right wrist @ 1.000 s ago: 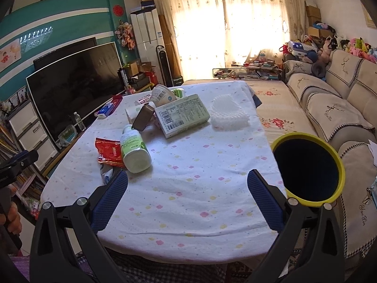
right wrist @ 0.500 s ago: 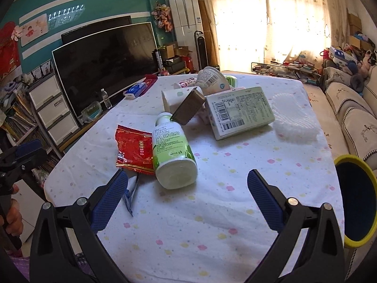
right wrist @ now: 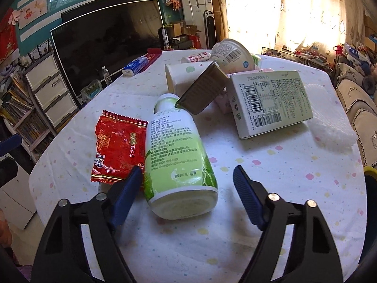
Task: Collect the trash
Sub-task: 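Reach the right tool to the green-labelled white bottle and grasp it, then carry the bottle over the yellow bin and open the right tool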
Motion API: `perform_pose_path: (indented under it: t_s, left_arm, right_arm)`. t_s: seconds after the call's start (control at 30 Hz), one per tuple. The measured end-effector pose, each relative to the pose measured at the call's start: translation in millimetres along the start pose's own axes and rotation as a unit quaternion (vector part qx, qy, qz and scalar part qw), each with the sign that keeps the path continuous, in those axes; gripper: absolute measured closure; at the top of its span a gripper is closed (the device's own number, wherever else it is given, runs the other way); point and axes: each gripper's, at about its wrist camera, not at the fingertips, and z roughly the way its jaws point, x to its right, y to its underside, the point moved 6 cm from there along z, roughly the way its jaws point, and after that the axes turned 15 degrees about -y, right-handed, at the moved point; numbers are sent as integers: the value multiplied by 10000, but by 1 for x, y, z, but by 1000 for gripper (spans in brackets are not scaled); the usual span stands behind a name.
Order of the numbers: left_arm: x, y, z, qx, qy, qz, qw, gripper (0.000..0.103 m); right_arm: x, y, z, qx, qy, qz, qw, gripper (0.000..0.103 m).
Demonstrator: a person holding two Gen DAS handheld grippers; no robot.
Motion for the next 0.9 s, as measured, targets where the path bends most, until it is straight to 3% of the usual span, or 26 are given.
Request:
perform_pose_path:
  t_s: [0.03,0.27,0.67,0.9]
  left_arm:
    - [1,0,1,-10,5,4,10000,4]
    - [1,3,5,-66,44,-7,10000,4]
    - [10,5,4,-67,108,78,9999,4]
    - [21,8,6,-129,197,175,9996,4]
  right_arm:
    - [0,0,3,-44,-43,34,10000,48]
    - [-12,0,-28,277,-383,130,9988,53]
    - [-26,-4,-109,1042,-627,169,9924,54]
    - [-2,-4,-145,1409,-342,430,9885,54]
